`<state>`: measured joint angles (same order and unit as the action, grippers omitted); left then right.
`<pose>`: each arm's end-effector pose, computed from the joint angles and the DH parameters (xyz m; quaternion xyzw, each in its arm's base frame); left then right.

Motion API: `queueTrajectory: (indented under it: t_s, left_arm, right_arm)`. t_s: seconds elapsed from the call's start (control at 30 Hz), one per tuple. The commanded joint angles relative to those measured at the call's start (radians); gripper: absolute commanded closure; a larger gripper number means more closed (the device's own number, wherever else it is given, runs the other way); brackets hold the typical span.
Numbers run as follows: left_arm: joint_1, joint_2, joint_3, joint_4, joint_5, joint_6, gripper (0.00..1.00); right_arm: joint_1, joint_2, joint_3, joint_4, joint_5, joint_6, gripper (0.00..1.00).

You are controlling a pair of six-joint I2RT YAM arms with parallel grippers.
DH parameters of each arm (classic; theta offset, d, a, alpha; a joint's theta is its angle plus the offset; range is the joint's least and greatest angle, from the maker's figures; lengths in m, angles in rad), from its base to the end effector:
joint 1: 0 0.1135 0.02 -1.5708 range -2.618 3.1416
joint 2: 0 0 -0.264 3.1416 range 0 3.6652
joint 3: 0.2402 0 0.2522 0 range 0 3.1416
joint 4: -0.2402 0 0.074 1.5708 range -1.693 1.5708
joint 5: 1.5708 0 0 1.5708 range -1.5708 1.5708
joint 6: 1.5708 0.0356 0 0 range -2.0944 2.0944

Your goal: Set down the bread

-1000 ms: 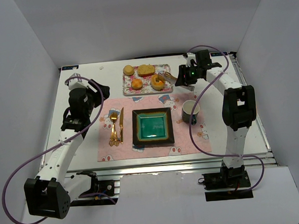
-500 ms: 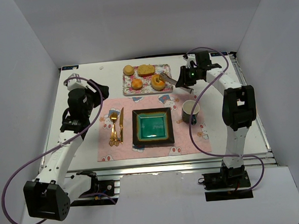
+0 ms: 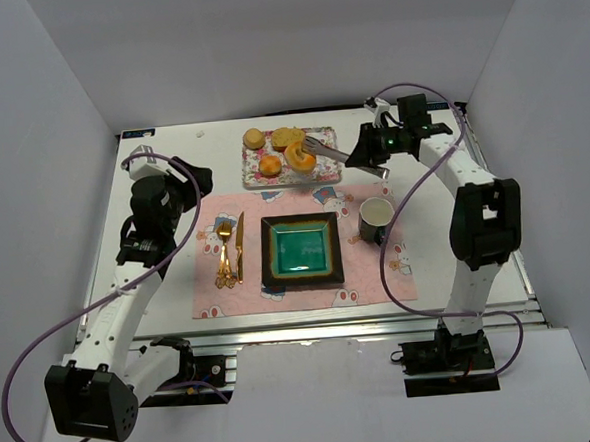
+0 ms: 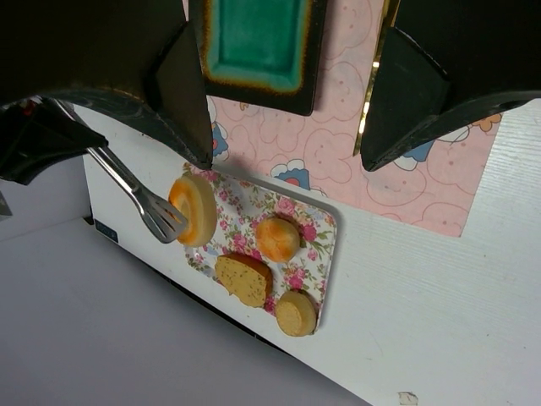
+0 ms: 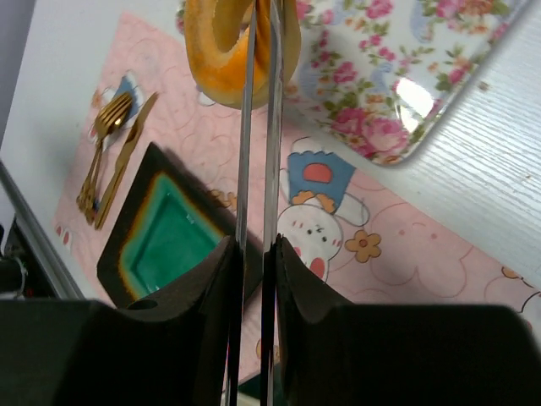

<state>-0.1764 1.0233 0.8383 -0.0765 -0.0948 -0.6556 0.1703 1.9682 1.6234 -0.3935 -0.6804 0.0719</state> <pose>0.2370 -0.0388 0.3245 -0.2161 0.7629 -0.2114 0.5715 0.4379 0.0980 0.2622 -0.1771 0.8545 0.3490 0.3415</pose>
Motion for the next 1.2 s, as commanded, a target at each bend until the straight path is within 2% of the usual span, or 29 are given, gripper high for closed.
queueTrajectory:
  t_s: [0.0,0.2,0.23,0.33,0.5,0.8,0.87,1.07,1.1,1.17]
  left_arm:
    - [-0.002,-0.043,-0.018,-0.002,-0.014,-0.003,0.2]
    - [-0.002,-0.063,-0.034,0.009,-0.017,0.001,0.2]
    - [-0.002,-0.068,-0.039,0.009,-0.016,0.002,0.2]
    - [-0.002,-0.077,-0.047,0.007,-0.014,0.008,0.2]
    - [-0.003,-0.091,-0.064,0.011,-0.006,0.016,0.2]
    - [-0.002,-0.117,-0.091,0.014,0.006,0.014,0.2]
    - [-0.002,-0.121,-0.094,0.014,0.006,0.013,0.19]
    - [-0.002,-0.15,-0.113,0.011,0.0,0.001,0.19]
    - [-0.002,-0.154,-0.116,0.011,-0.003,-0.001,0.19]
    - [-0.003,-0.163,-0.12,0.009,-0.008,-0.004,0.19]
  right_arm:
    - [0.005,-0.14,-0.052,-0.011,-0.155,-0.152,1.0]
    - [0.047,-0.317,-0.213,-0.169,-0.214,-0.45,1.0]
    - [0.055,-0.354,-0.227,-0.238,-0.206,-0.531,1.0]
    - [0.09,-0.437,-0.312,-0.309,-0.162,-0.642,1.0]
    - [0.147,-0.531,-0.453,-0.298,-0.049,-0.672,1.0]
    - [0.19,-0.543,-0.513,-0.242,0.048,-0.661,1.0]
    - [0.192,-0.528,-0.502,-0.243,0.051,-0.667,0.97]
    - [0.196,-0.512,-0.488,-0.252,0.056,-0.678,0.76]
    - [0.196,-0.514,-0.488,-0.252,0.056,-0.678,0.7]
    - [0.198,-0.512,-0.485,-0.254,0.056,-0.678,0.66]
